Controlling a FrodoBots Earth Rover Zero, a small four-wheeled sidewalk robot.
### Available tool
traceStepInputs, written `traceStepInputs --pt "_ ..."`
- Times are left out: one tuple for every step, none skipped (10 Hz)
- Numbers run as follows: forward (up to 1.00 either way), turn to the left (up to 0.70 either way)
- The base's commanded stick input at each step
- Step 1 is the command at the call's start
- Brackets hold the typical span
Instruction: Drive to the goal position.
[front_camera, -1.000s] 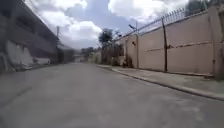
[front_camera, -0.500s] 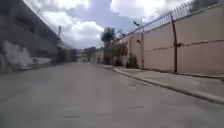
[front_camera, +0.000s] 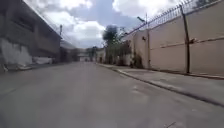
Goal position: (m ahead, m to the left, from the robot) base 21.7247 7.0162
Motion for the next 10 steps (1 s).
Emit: traceStepInputs --pt "1.00 -0.25" --pt "1.00 -0.40" --pt "1.00 -0.24" --pt "1.00 -0.04" --pt "1.00 0.00" --pt "1.00 0.00" --pt "1.00 0.00" --pt "1.00 0.01" --pt "1.00 0.09" --pt "1.00 0.31"
